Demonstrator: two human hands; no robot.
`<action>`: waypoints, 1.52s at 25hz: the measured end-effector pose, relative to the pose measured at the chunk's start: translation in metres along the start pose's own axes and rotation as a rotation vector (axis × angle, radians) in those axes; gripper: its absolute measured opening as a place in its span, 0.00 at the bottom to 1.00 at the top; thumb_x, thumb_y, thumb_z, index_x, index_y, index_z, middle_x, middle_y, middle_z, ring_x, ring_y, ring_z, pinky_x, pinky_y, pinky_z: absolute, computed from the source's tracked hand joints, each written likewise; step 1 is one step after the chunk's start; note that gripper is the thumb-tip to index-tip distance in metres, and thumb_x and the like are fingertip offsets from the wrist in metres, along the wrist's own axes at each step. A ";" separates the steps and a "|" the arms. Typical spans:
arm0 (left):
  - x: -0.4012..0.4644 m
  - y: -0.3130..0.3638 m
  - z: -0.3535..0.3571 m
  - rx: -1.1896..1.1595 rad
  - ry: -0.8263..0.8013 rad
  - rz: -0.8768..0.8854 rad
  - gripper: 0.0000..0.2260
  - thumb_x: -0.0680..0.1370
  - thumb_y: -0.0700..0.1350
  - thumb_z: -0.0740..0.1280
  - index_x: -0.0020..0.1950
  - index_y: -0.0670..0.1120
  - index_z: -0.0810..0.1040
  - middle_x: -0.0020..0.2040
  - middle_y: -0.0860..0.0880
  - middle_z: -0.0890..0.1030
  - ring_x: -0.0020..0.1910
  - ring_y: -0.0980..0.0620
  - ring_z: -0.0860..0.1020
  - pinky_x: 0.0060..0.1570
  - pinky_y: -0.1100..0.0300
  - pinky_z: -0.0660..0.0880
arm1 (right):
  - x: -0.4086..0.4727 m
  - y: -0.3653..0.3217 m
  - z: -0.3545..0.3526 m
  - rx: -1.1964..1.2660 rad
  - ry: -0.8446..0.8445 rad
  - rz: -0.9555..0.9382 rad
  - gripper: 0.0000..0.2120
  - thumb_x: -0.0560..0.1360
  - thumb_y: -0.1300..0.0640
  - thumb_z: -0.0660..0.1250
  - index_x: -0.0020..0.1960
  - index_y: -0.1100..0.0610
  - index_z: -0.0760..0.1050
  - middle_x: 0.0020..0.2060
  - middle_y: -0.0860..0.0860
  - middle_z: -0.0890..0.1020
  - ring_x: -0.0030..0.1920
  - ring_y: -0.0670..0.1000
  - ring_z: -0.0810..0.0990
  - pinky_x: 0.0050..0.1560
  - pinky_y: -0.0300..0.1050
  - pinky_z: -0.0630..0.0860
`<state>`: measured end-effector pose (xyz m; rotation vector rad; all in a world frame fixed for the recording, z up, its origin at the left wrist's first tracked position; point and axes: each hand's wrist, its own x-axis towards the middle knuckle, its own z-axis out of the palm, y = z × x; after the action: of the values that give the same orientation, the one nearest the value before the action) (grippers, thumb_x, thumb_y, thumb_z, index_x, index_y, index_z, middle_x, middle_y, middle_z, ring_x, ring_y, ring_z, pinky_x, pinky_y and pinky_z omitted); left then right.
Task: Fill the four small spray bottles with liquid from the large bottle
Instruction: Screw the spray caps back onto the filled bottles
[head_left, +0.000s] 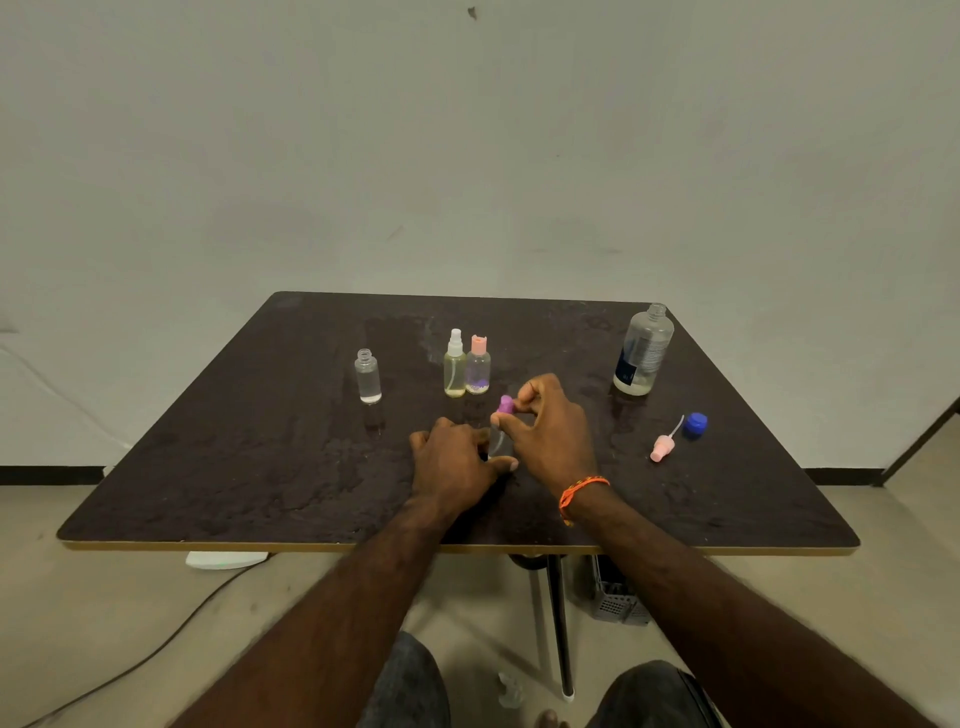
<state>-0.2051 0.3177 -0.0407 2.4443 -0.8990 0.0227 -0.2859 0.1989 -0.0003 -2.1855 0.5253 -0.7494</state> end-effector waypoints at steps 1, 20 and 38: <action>-0.001 0.001 0.000 -0.001 0.001 -0.010 0.14 0.76 0.64 0.72 0.49 0.54 0.83 0.44 0.57 0.80 0.58 0.51 0.72 0.61 0.48 0.65 | -0.002 0.003 0.000 0.026 -0.011 0.025 0.16 0.71 0.52 0.77 0.53 0.50 0.73 0.45 0.41 0.79 0.46 0.41 0.81 0.45 0.39 0.79; 0.061 -0.048 -0.034 0.064 0.188 -0.254 0.11 0.81 0.55 0.66 0.41 0.53 0.75 0.42 0.52 0.83 0.52 0.47 0.80 0.55 0.50 0.67 | 0.053 -0.005 0.094 0.043 -0.155 0.125 0.08 0.75 0.58 0.69 0.51 0.53 0.85 0.46 0.45 0.87 0.44 0.40 0.82 0.50 0.32 0.78; 0.062 -0.063 -0.049 0.132 0.309 -0.198 0.11 0.78 0.54 0.70 0.39 0.50 0.83 0.37 0.54 0.82 0.40 0.52 0.80 0.42 0.57 0.73 | 0.063 -0.003 0.088 -0.090 -0.209 0.032 0.17 0.73 0.63 0.64 0.57 0.50 0.82 0.52 0.45 0.85 0.52 0.44 0.82 0.57 0.37 0.77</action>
<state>-0.1108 0.3444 -0.0164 2.5464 -0.5331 0.3881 -0.1807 0.2103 -0.0242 -2.3003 0.4937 -0.4804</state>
